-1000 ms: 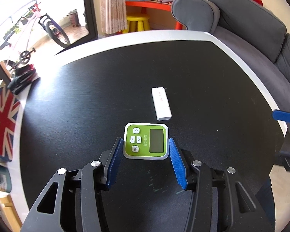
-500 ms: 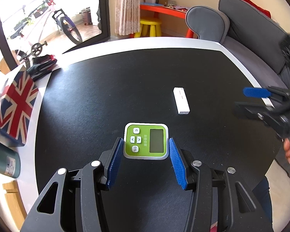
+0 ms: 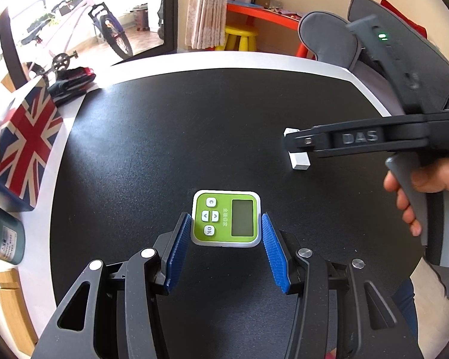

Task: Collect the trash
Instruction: 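Grasp the white USB stick with the right gripper while the left holds the timer, then carry the USB stick and timer over the wastebasket and open both grippers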

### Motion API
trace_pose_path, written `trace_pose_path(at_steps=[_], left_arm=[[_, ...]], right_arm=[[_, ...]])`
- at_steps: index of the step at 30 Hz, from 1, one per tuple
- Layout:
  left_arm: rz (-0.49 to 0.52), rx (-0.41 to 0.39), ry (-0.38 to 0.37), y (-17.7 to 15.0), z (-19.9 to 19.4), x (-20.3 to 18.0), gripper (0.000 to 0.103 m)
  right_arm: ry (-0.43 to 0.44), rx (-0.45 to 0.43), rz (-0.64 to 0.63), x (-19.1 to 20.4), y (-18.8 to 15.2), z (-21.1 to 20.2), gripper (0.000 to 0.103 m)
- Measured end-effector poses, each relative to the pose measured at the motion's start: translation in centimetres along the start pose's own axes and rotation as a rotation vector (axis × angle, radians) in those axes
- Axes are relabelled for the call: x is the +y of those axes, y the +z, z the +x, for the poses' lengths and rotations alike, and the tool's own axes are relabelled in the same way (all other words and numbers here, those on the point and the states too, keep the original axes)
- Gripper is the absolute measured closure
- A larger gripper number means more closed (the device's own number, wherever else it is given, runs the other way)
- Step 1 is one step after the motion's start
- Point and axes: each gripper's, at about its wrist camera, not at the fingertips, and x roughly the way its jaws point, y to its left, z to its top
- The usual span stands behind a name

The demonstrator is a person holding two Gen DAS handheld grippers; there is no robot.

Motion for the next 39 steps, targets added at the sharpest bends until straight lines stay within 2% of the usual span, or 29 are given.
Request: trace_pose_path(at_steps=[2,3,4,5,8,11,14,17,27,33,39], left_arm=[[-0.005,0.002,-0.002,-0.2,0.1,0.1,0.056],[-0.007,0.002,-0.003,-0.2,0.2,0.1,0.055],[-0.008,0.002,-0.005,-0.3,0.3,0.2,0.055],[-0.010,0.003,-0.006,-0.3,0.4,0.3,0.055],[-0.016,0.003,-0.011,-0.3,0.6,0.6,0.055],[-0.017,0.005,-0.015,-0.4,0.8,0.6,0.055],[-0.016,0.005,-0.018,-0.4,0.9,0.4,0.055],[-0.014,0.004,-0.021,-0.3,1.0,0.1,0.055],[-0.005,-0.010,-0.034,-0.4,0.1,-1.3,0.055],[0.008,-0.032,-0.042,-0.9,-1.6,-2.4,0.055],[0.041,-0.066,-0.049,-1.9,-4.1,-4.5,0.055]], right_arm=[[-0.008,0.004,0.014,0.2,0.2,0.7,0.007],[-0.010,0.001,0.015,0.4,0.2,0.9,0.012],[-0.018,0.006,0.012,0.5,0.2,1.3,0.024],[-0.031,0.009,0.008,0.6,0.2,1.5,0.025],[-0.048,-0.010,-0.010,0.9,0.2,1.4,0.038],[-0.080,-0.021,-0.033,0.8,0.1,1.2,0.062],[-0.079,-0.024,-0.045,0.5,-0.1,1.0,0.078],[-0.064,-0.025,-0.055,0.0,-0.4,0.8,0.083],[-0.022,-0.067,-0.064,-1.6,-2.5,-1.4,0.084],[-0.005,-0.115,-0.119,-2.7,-5.4,-5.2,0.084],[0.017,-0.179,-0.186,-2.9,-9.7,-10.0,0.084]])
